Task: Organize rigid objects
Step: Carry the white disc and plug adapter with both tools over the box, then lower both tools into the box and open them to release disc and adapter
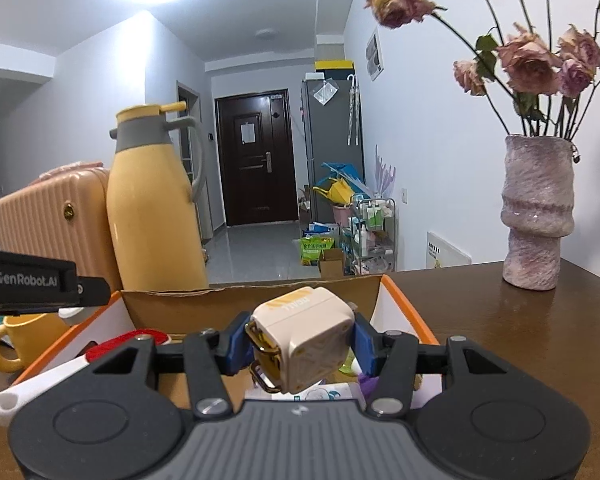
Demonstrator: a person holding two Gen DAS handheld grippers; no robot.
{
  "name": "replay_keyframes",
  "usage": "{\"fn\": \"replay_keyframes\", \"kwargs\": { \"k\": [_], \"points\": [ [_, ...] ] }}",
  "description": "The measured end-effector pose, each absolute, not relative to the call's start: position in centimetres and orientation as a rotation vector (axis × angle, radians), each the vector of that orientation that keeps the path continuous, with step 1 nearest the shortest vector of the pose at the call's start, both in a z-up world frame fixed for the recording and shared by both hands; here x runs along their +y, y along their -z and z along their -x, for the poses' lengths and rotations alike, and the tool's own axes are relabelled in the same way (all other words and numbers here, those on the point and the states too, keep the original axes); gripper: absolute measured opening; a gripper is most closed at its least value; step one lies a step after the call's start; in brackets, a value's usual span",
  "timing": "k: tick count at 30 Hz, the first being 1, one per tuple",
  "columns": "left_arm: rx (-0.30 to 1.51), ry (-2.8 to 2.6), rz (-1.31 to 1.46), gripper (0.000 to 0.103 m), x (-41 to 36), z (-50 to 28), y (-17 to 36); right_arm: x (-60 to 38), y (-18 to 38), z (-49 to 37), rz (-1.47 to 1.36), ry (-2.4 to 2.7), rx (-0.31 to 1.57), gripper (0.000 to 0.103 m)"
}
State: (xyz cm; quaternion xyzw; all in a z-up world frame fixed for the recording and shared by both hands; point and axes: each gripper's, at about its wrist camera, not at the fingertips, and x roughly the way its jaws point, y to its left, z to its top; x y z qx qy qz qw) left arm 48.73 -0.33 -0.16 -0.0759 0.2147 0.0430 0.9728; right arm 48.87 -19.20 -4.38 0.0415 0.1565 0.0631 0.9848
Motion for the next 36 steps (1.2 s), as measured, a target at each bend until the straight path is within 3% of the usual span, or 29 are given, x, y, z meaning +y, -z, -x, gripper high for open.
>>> {"fn": "replay_keyframes", "kwargs": {
  "k": [27,29,30,31,34,35,36],
  "points": [
    [0.535,-0.142,0.102,0.042,0.1,-52.0,1.8,-17.5,6.4,-53.1,-0.013,-0.138,0.451,0.051],
    [0.527,-0.146,0.106,0.051,0.2,-51.8,1.7,-17.5,6.5,-53.2,-0.011,-0.139,0.461,0.051],
    [0.519,-0.148,0.109,0.061,0.3,-51.7,1.6,-17.5,6.6,-53.2,-0.009,-0.138,0.464,0.053],
    [0.512,-0.158,0.109,0.077,0.3,-51.5,1.5,-17.5,6.5,-53.1,-0.008,-0.137,0.462,0.055],
    [0.469,-0.186,0.109,0.1,0.4,-50.9,1.1,-17.7,6.4,-52.9,-0.016,-0.138,0.454,0.082],
    [0.459,-0.194,0.112,0.103,0.5,-50.8,1.0,-17.7,6.3,-52.9,-0.018,-0.137,0.453,0.091],
    [0.449,-0.205,0.117,0.103,0.5,-50.6,0.9,-17.8,6.3,-52.8,-0.021,-0.135,0.45,0.093]
  ]
}}
